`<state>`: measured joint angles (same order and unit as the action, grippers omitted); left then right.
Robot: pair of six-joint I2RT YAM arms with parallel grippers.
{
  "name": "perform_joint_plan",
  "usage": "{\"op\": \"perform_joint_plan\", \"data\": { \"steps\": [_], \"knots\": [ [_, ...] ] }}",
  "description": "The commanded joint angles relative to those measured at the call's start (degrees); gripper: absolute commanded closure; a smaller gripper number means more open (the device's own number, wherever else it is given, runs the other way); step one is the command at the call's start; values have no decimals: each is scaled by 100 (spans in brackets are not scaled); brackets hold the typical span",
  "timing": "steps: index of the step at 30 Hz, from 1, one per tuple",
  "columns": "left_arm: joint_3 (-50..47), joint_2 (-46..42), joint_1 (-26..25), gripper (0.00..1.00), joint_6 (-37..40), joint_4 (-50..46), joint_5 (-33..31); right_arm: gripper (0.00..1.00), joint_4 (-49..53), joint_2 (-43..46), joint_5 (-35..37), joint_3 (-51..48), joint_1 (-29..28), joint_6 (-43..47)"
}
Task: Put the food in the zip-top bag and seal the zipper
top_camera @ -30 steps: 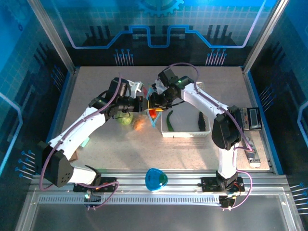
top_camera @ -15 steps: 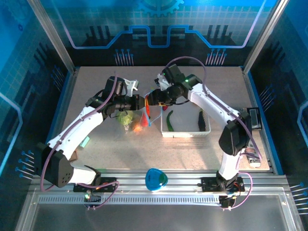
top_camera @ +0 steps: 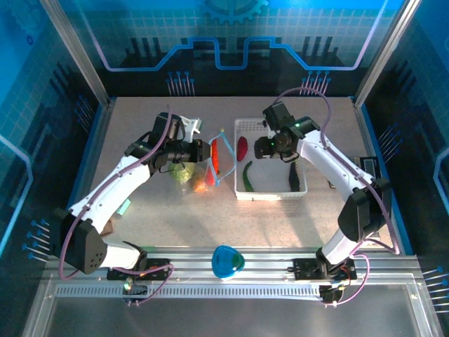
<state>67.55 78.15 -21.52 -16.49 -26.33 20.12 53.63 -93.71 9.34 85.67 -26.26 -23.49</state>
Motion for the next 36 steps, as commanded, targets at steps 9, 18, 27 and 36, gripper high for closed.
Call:
{"op": "perform_joint_plan", "data": {
  "steps": [9, 18, 27, 36],
  "knots": [
    [-65, -75, 47, 83, 276, -244, -138, 38, 833, -506, 1271, -614, 104, -165],
    [-94, -71, 86, 83, 348, -301, -144, 36, 958, -1160, 1533, -674, 108, -297],
    [-141, -63, 157, 83, 379, -285, -96, 35, 825, -1566, 1515, -749, 121, -452],
    [-171, -54, 192, 83, 375, -282, -78, 28, 749, -1783, 1543, -787, 154, -534]
  ]
}}
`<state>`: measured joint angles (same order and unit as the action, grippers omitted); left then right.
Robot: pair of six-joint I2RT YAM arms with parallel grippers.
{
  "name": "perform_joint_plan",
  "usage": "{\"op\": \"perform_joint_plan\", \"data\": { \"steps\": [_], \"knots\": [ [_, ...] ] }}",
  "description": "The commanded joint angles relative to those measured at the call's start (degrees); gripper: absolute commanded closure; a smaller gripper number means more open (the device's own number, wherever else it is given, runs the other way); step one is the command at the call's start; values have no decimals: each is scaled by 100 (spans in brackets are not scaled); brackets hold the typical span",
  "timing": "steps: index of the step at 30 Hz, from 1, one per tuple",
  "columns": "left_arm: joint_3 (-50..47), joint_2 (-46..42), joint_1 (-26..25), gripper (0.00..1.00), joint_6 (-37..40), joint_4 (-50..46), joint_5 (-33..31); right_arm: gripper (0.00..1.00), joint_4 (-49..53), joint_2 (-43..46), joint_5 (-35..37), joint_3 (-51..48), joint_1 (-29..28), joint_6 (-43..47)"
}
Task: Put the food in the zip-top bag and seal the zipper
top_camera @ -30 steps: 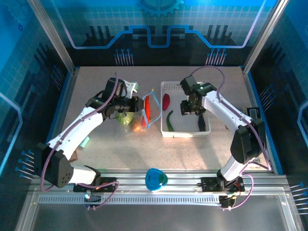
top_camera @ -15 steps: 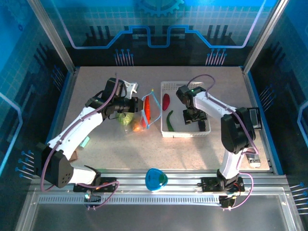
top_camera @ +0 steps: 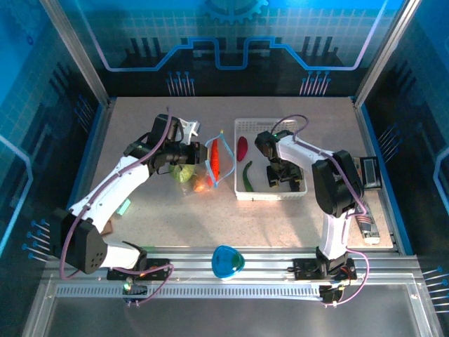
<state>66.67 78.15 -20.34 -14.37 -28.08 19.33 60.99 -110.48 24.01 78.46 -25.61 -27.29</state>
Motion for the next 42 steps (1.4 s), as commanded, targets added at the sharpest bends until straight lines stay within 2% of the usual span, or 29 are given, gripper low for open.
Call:
{"op": "perform_joint_plan", "data": {
  "steps": [1, 14, 20, 23, 34, 38, 42],
  "knots": [
    [-79, -54, 78, 83, 163, -110, -1, 28, -18, -116, 12, -87, 109, -152],
    [34, -10, 83, 83, 152, -165, 1, 28, -895, 140, -1563, -471, 293, 105],
    [56, 33, 83, 83, 119, -132, 27, 28, -1565, 539, -2801, -635, 253, 384],
    [63, 53, 83, 83, 99, -132, 44, 28, -1798, 801, -3097, -704, 249, 402],
    [39, 36, 83, 83, 84, -86, 70, 29, -1440, 1538, -1991, -697, 262, 376],
    [39, 9, 85, 83, 93, -102, 71, 29, -827, 1265, -1172, -411, 275, 413],
    [12, -53, 83, 83, 92, -110, 53, 29, -523, 895, -843, -199, 283, 437]
  ]
}}
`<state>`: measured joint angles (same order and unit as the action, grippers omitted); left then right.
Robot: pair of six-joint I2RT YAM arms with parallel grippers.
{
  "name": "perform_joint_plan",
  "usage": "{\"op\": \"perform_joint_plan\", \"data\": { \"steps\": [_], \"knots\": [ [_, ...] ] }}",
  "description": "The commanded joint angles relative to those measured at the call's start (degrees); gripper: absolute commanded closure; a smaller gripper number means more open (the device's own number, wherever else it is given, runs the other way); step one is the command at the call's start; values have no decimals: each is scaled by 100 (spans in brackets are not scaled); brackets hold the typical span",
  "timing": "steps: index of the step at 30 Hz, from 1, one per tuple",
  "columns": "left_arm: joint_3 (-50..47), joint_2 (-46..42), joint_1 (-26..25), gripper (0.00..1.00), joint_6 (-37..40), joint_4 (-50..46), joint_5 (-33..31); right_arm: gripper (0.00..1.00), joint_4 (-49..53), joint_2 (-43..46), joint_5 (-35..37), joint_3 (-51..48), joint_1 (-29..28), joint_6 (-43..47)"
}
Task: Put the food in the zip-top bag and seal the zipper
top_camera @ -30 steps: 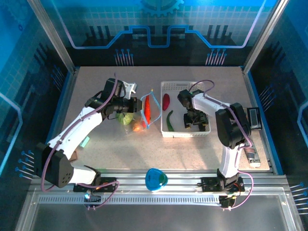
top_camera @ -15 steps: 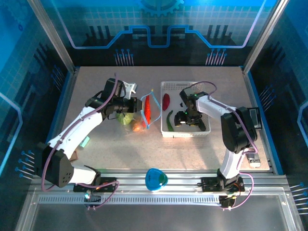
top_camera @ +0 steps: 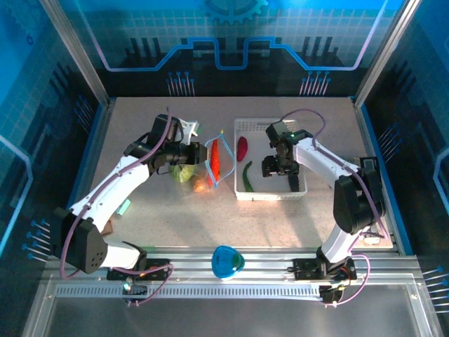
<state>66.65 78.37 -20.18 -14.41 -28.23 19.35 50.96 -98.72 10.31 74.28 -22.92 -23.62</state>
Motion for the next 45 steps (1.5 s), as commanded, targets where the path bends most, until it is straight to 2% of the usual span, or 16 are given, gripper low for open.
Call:
{"op": "perform_joint_plan", "data": {
  "steps": [1, 14, 21, 28, 32, 38, 41, 45],
  "knots": [
    [5, -92, 67, 83, 90, -109, 44, 29, 544, -362, 606, 253, 26, 52],
    [32, -111, 76, 83, 144, -183, 16, 28, 816, -991, 1213, 520, 42, -187],
    [84, -85, 77, 83, 180, -246, -11, 26, 819, -1293, 1035, 622, 46, -209],
    [111, -69, 85, 83, 195, -281, -20, 23, 972, -1501, 1257, 695, 45, -321],
    [120, -50, 85, 83, 180, -262, -12, 23, 693, -1529, 621, 578, 81, -171],
    [146, -50, 94, 83, 210, -314, -38, 26, -177, -1173, -1256, 217, 125, 68],
    [162, -22, 94, 83, 202, -302, -35, 26, -460, -912, -1887, 160, 118, 162],
    [179, 12, 94, 83, 178, -284, -10, 26, -764, -543, -2368, 79, 133, 185]
  ]
}}
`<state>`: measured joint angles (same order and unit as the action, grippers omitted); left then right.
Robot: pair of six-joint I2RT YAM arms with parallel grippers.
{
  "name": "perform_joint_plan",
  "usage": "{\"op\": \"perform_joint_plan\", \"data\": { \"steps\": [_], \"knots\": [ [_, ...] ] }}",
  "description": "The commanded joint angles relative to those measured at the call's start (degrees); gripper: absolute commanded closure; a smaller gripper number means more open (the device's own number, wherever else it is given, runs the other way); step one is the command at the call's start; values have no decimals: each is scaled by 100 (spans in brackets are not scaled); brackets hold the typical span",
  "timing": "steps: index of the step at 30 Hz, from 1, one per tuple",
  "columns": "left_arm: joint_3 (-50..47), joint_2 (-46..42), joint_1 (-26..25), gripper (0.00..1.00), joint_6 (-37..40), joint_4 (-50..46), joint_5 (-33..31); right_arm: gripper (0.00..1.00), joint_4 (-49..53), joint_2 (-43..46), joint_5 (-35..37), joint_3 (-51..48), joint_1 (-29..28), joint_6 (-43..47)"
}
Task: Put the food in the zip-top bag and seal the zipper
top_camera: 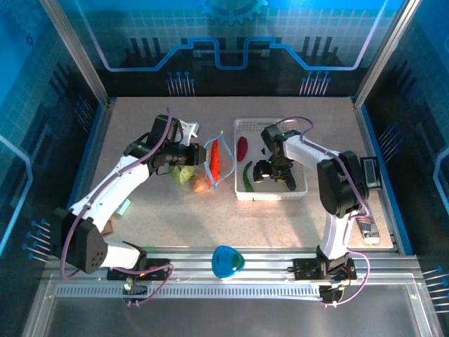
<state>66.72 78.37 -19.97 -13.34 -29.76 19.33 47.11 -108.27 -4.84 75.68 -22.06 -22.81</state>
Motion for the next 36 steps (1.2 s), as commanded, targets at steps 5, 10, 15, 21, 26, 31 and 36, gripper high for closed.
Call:
{"op": "perform_joint_plan", "data": {
  "steps": [5, 10, 15, 21, 26, 31, 36],
  "knots": [
    [188, 21, 72, 83, 73, -127, 1, 26, -471, 930, -692, -149, 106, 60],
    [175, 21, 72, 83, 69, -118, -2, 27, -276, 1213, 159, -143, 139, 185],
    [149, -6, 72, 83, 60, -100, 1, 27, 319, 817, 1184, 230, 194, 479],
    [137, -61, 72, 83, 51, -127, -25, 30, 688, 247, 2171, 699, 203, 503],
    [148, -85, 72, 83, 68, -178, -60, 31, 890, -174, 2728, 1044, 205, 354],
    [157, -85, 72, 83, 73, -198, -78, 32, 940, -545, 2783, 1242, 213, 255],
    [183, -68, 71, 83, 104, -239, -99, 34, 1084, -871, 3013, 1462, 211, 124]
  ]
}}
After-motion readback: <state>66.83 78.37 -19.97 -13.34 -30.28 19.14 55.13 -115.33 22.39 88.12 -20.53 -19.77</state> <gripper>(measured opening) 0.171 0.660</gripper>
